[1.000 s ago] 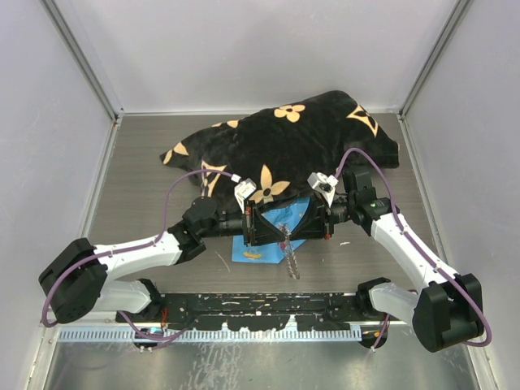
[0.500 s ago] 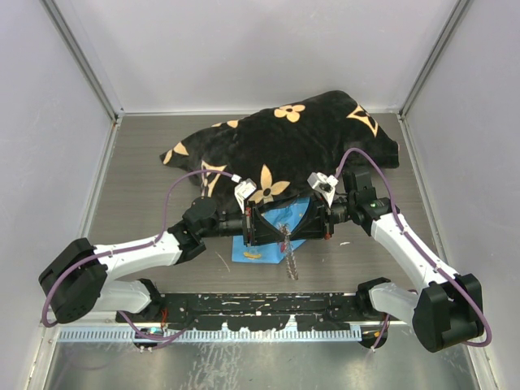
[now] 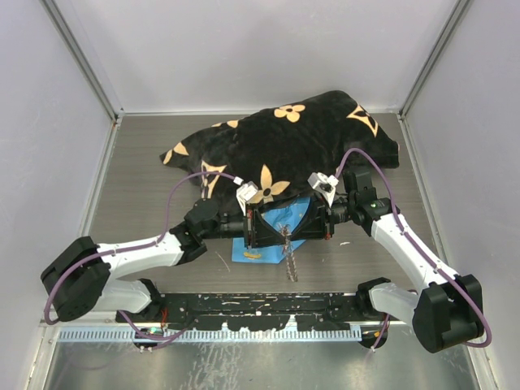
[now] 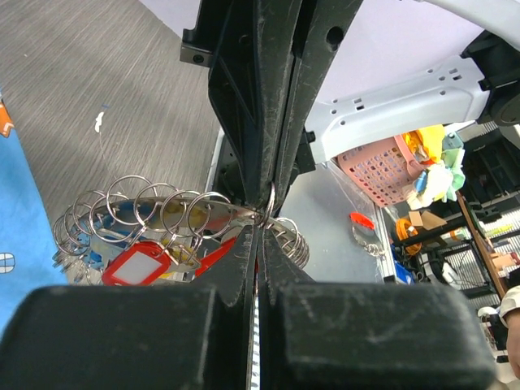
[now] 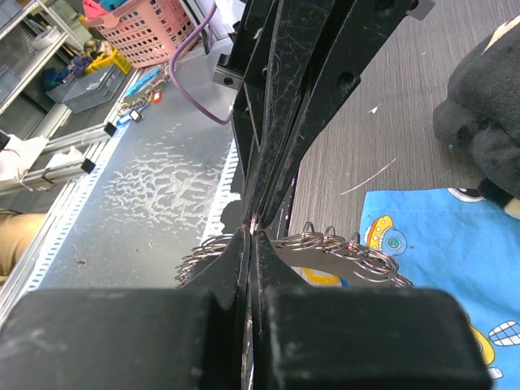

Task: Remove the keys from the keyring
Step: Remove the key from the keyring.

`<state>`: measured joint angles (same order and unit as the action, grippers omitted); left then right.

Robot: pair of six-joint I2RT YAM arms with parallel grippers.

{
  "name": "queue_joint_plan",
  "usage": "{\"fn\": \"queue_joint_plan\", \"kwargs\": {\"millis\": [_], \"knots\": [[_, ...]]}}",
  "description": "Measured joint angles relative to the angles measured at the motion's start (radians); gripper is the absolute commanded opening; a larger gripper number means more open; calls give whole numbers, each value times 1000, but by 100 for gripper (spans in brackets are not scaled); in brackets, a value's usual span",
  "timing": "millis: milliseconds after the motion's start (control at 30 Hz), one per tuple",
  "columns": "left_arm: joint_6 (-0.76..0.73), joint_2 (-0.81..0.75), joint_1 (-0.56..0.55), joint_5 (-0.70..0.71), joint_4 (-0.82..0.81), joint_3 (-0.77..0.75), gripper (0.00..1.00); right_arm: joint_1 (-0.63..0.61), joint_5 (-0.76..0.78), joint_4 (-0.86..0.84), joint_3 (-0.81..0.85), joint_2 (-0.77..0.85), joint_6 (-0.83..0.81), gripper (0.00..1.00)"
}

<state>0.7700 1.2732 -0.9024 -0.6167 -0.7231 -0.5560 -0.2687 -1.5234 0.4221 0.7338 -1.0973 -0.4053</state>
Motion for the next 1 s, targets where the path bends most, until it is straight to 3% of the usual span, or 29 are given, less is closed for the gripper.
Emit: {"fn": "queue_joint_plan", "kwargs": {"millis": [600,833,1000], "knots": [[-9,51,-27,10,-26,-1,0,5,3,-3,-15,0,6,1],[-24,49,-31,19,-15,-1,18,5,3,-9,-15,0,9,1],[-29,35,-33,41,-2,5,26,5,3,-12,-15,0,12,1]]}}
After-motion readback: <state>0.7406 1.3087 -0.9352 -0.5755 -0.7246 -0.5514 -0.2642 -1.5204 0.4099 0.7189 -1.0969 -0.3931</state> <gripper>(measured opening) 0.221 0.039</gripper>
